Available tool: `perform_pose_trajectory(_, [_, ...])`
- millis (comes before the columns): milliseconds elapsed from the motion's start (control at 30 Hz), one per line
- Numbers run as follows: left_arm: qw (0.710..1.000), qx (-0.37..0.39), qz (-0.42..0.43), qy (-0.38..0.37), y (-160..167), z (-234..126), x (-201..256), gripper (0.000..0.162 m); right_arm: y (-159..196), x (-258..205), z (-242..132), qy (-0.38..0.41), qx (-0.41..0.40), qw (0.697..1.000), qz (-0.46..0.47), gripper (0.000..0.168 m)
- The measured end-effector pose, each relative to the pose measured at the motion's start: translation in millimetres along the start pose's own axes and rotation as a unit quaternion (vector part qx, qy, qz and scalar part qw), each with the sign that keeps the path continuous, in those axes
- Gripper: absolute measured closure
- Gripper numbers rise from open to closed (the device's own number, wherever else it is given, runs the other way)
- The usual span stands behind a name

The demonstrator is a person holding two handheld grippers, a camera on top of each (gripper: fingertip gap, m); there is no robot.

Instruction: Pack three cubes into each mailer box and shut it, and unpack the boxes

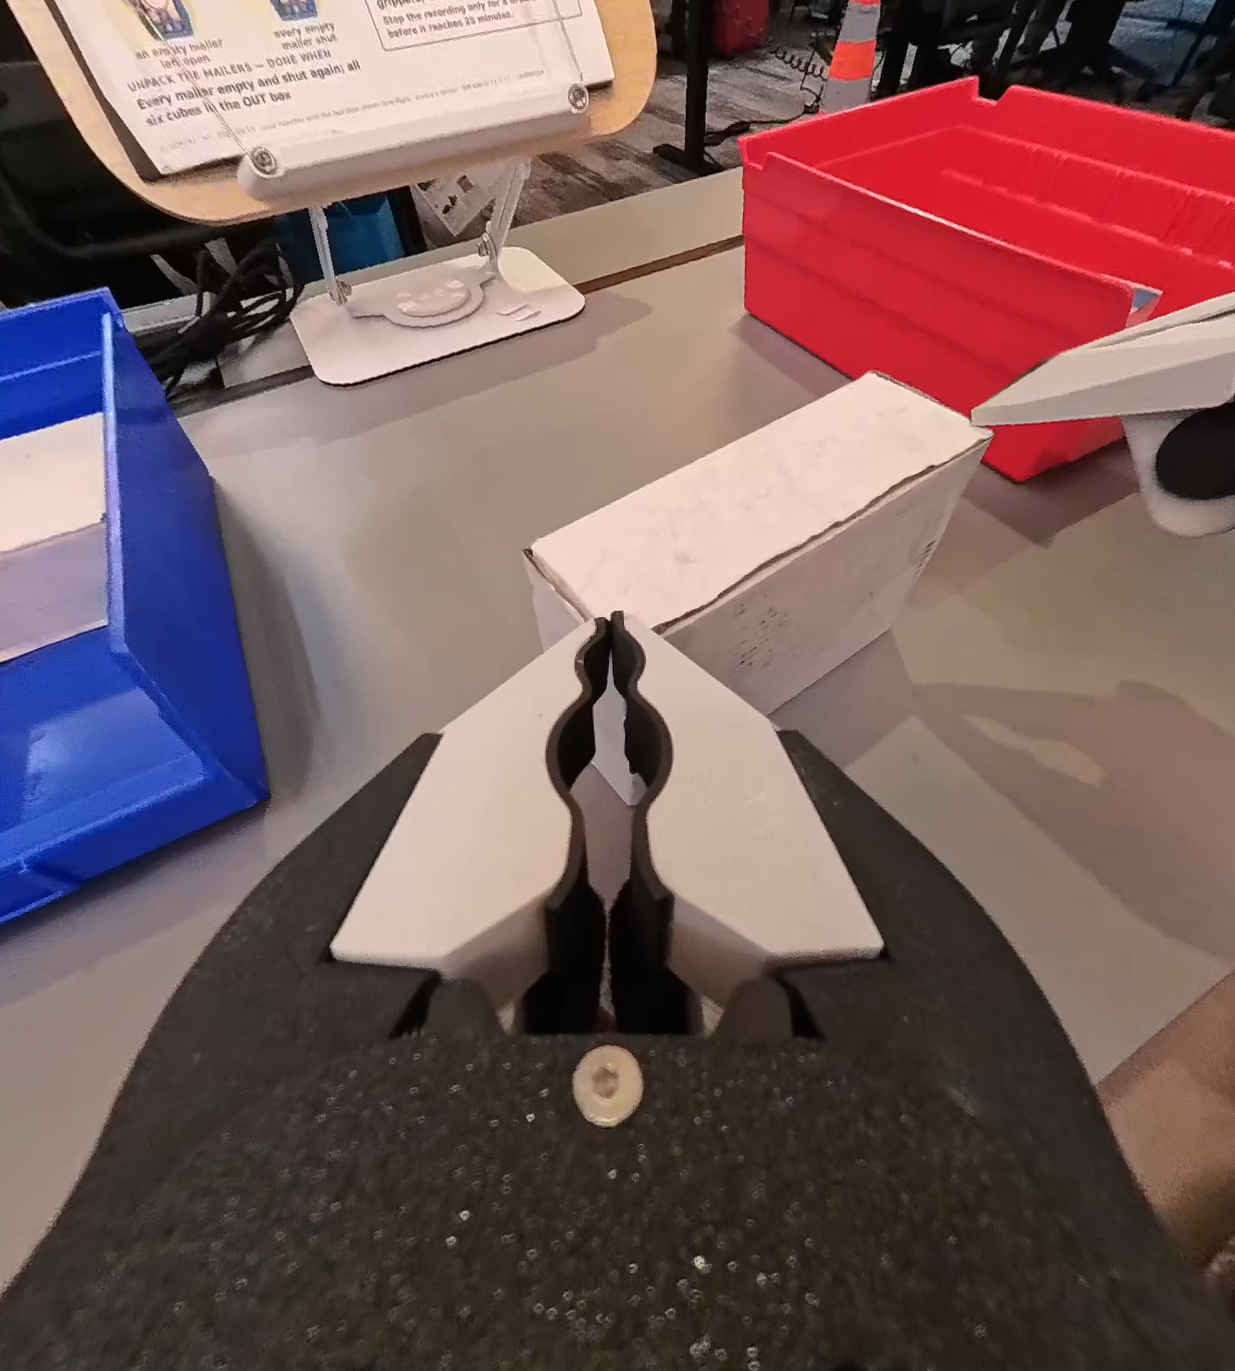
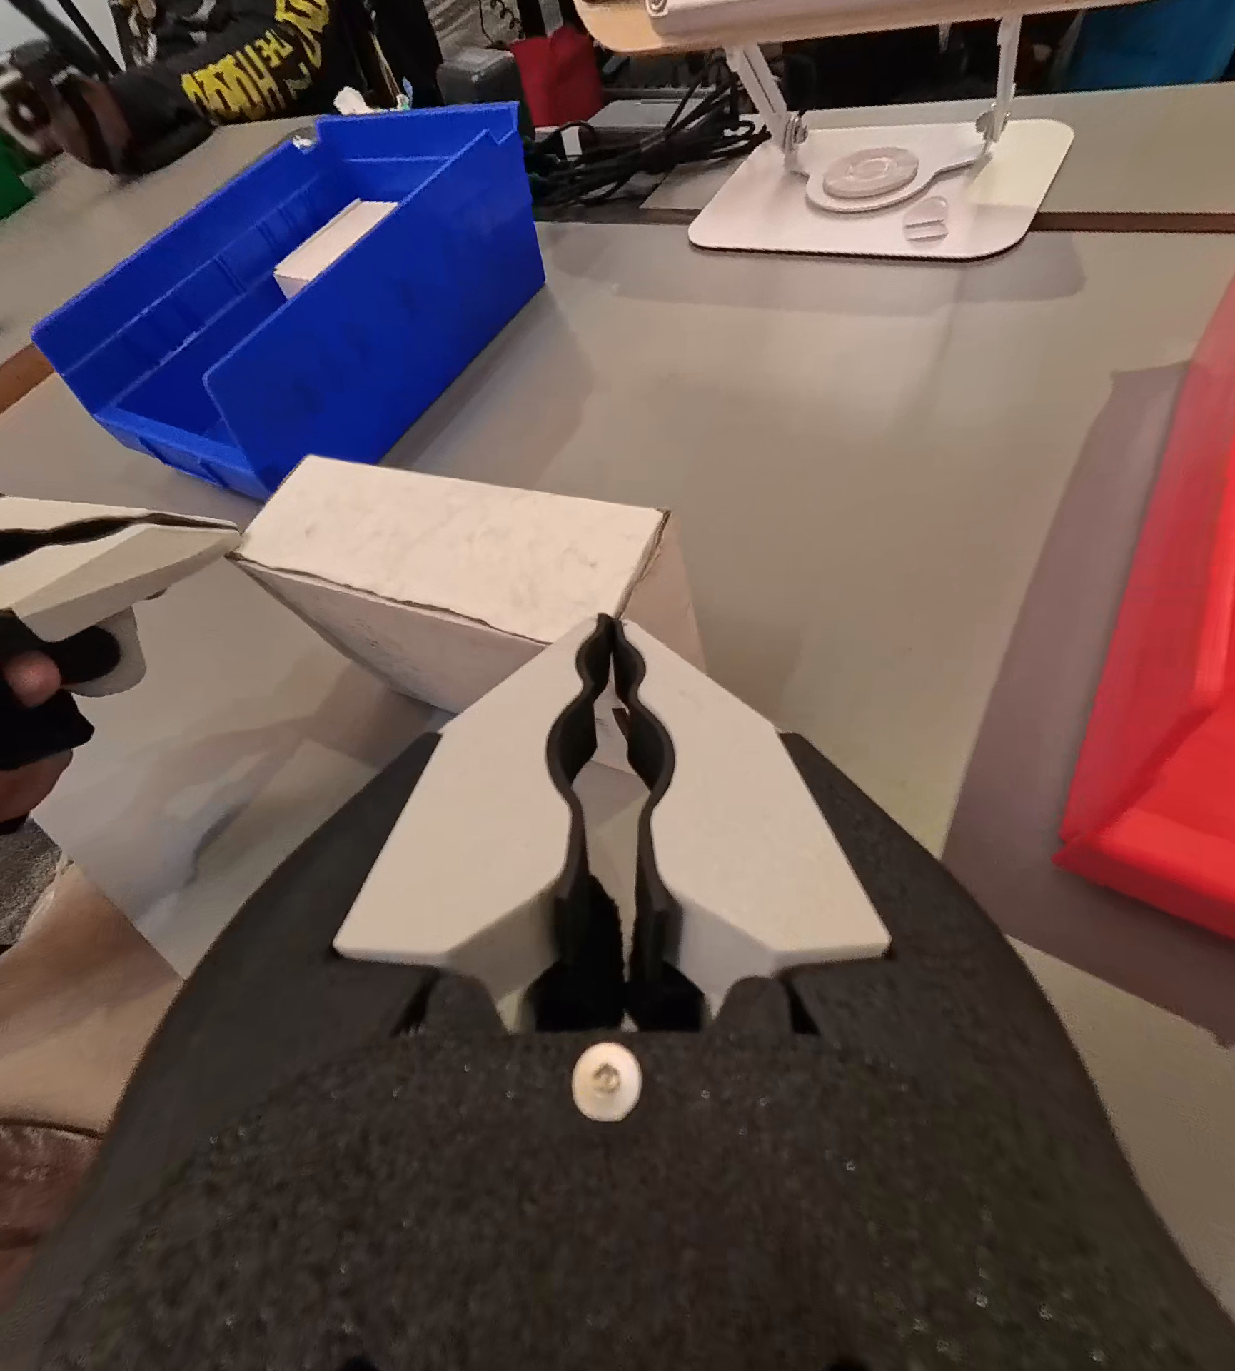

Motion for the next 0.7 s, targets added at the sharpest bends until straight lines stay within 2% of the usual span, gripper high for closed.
perform_pose_trajectory(100, [1.000,-0.001,0.008,0.003,-0.6,-0.4,-0.7,0.162,-4.7,-0.3,0.1,0.000,-0.021,1.000,0.002,0.168])
perform_pose_trajectory(167, [1.000,-0.001,0.014,0.003,-1.8,-0.8,-1.2,0.162,-16.4,1.2,-0.4,-0.016,-0.074,0.997,-0.001,0.168])
perform_pose_trajectory(233, [1.000,0.005,0.013,-0.007,-4.9,-4.7,-3.2,0.145,-35.1,-1.3,-4.0,-0.047,-0.087,0.994,-0.038,0.166])
perform_pose_trajectory(267, [1.000,0.013,0.012,-0.004,-7.7,-9.9,-4.2,0.140,-42.7,-7.5,-6.5,-0.086,-0.087,0.989,-0.082,0.164])
perform_pose_trajectory(300, [1.000,0.023,0.007,0.010,-10.6,-16.4,-4.5,0.138,-46.6,-16.2,-7.6,-0.129,-0.101,0.976,-0.143,0.156])
perform_pose_trajectory(333, [0.999,0.026,-0.003,0.036,-11.8,-22.7,-3.9,0.134,-46.8,-23.9,-6.9,-0.155,-0.127,0.958,-0.206,0.135])
perform_pose_trajectory(367, [0.997,0.017,-0.017,0.069,-9.4,-28.5,-1.7,0.132,-45.3,-30.3,-4.9,-0.157,-0.158,0.938,-0.264,0.120])
perform_pose_trajectory(433, [0.988,-0.012,-0.052,0.145,5.9,-38.8,8.1,0.132,-40.6,-46.1,1.8,-0.165,-0.229,0.895,-0.345,0.104])
perform_pose_trajectory(500, [0.982,-0.024,-0.073,0.171,23.9,-49.3,18.1,0.132,-38.1,-57.9,14.4,-0.151,-0.269,0.872,-0.380,0.088])
perform_pose_trajectory(567, [0.981,-0.044,-0.056,0.180,36.7,-56.3,27.2,0.132,-38.9,-61.1,33.7,-0.097,-0.310,0.836,-0.441,0.072])
perform_pose_trajectory(700, [0.980,-0.073,0.017,0.186,44.5,-54.9,36.6,0.132,-37.4,-73.4,67.7,-0.084,-0.359,0.783,-0.501,0.077])
Point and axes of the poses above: each gripper's, where its closed fingertips meet, z out along the fingers, y out of its underside, x = y × z across the jaws, the point moved 10 cm from there along -z, back along the fingers, and after that the axes turned 13 degrees about z, right-handed, at the moved point
